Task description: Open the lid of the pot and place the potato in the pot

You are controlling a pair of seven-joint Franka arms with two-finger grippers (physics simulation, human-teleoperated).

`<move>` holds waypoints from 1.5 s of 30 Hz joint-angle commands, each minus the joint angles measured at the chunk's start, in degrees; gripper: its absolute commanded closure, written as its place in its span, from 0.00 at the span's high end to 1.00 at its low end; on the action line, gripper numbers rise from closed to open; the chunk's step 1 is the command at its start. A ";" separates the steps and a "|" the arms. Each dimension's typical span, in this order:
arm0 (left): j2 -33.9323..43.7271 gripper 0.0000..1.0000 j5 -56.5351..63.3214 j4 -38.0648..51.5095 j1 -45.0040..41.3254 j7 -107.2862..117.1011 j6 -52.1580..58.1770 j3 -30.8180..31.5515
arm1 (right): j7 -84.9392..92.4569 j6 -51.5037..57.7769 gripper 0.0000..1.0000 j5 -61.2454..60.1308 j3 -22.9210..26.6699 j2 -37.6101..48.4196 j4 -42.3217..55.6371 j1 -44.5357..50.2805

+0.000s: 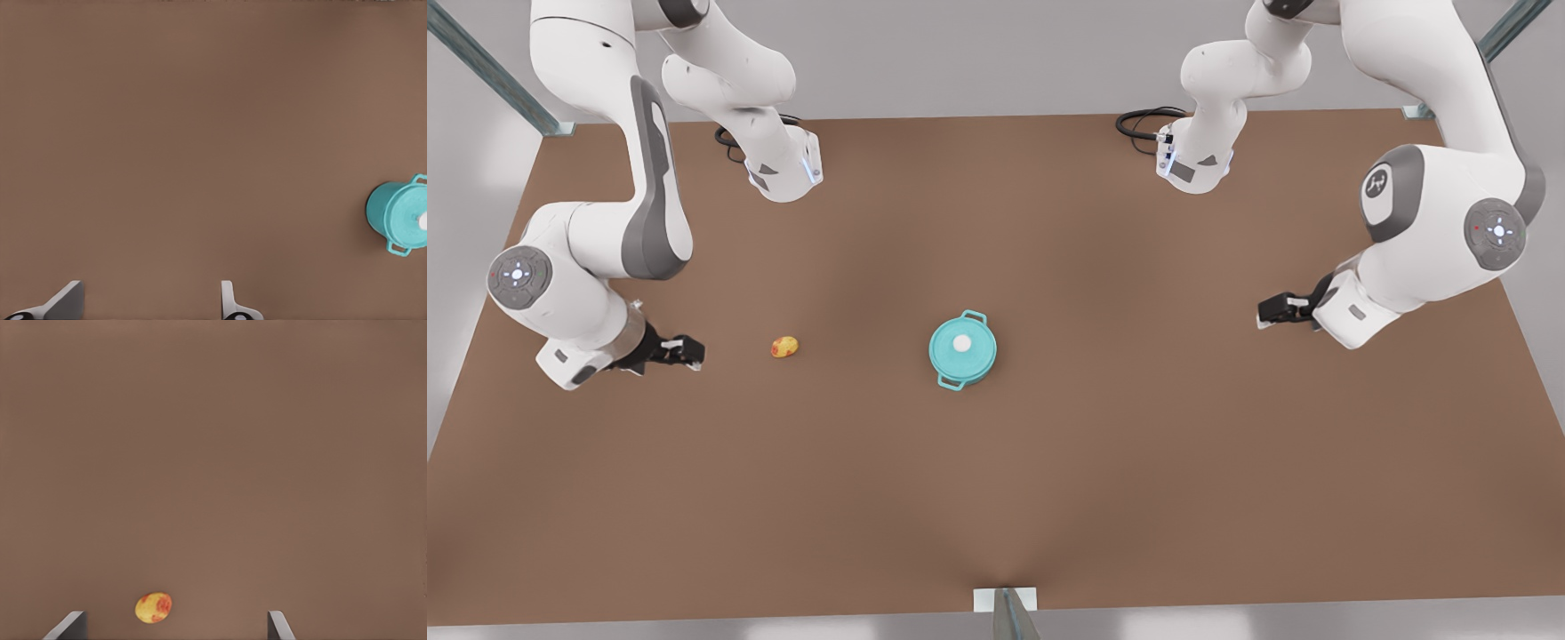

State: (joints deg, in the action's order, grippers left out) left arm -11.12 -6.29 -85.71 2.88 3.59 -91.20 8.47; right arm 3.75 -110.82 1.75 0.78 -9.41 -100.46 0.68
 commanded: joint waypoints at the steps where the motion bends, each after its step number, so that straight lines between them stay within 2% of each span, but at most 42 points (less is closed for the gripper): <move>1: 0.04 1.00 0.14 0.02 -0.33 3.27 -1.18 0.06 | 0.38 -5.28 1.00 0.18 0.01 0.01 0.00 0.03; 3: 0.04 1.00 -0.04 0.63 -0.59 3.44 -1.09 0.05 | 0.12 -5.19 1.00 0.09 0.01 -0.08 -0.09 0.38; 4: 0.13 1.00 -0.12 0.11 -2.08 4.40 -0.91 0.14 | -7.85 -5.19 1.00 0.01 0.09 -0.17 -0.09 0.38; 7: -3.20 1.00 4.35 0.80 -20.95 31.79 -1.79 1.55 | -24.47 1.84 1.00 0.00 0.36 -0.43 -0.26 0.38; 8: -5.40 1.00 6.38 1.25 -26.43 40.18 -6.00 1.90 | -27.48 1.84 1.00 0.01 0.18 -0.08 -1.31 0.82; 9: -7.16 1.00 6.47 2.30 -27.75 41.85 -8.12 4.09 | -27.48 0.44 1.00 0.00 0.18 1.41 -4.74 0.73; 13: -25.96 1.00 11.21 22.60 -38.21 61.35 -11.28 5.15 | -33.72 -7.57 1.00 -0.17 0.18 10.11 -18.45 0.64; 15: -32.65 1.00 14.99 27.35 -42.26 70.94 -20.33 4.71 | -33.81 -8.35 1.00 -0.26 -0.17 11.61 -22.23 0.82; 17: -35.20 1.00 15.17 27.62 -44.45 73.14 -23.06 4.36 | -41.97 -12.48 1.00 -0.08 -0.70 11.79 -26.10 2.84; 19: -35.55 1.00 20.44 25.77 -44.72 72.53 -20.60 4.19 | -50.51 -15.65 1.00 0.09 -0.70 10.73 -26.81 4.16; 25: -39.68 1.00 22.10 25.33 -44.81 72.00 -25.96 4.10 | -61.14 -25.66 1.00 0.09 -1.05 3.44 -27.07 7.58; 33: -41.62 1.00 24.05 22.52 -46.47 72.35 -28.25 4.19 | -65.19 -32.26 1.00 1.94 -0.87 -3.07 -27.33 7.58; 35: -41.62 1.00 24.92 20.06 -46.74 72.70 -31.76 4.19 | -65.98 -33.84 1.00 1.94 -0.70 -4.47 -27.42 7.41; 41: -43.02 1.00 25.45 20.14 -46.56 72.61 -31.85 4.10 | -67.21 -35.95 1.00 2.20 -0.35 -3.86 -30.06 7.23; 45: -43.73 1.00 25.89 20.14 -46.65 72.70 -31.85 4.10 | -66.59 -40.87 1.00 2.20 0.09 -1.22 -36.29 6.00</move>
State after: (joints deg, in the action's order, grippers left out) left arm -54.83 19.19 -65.60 -43.77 66.84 -122.35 12.56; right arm -50.95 -147.04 3.98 0.84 -10.96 -135.98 6.74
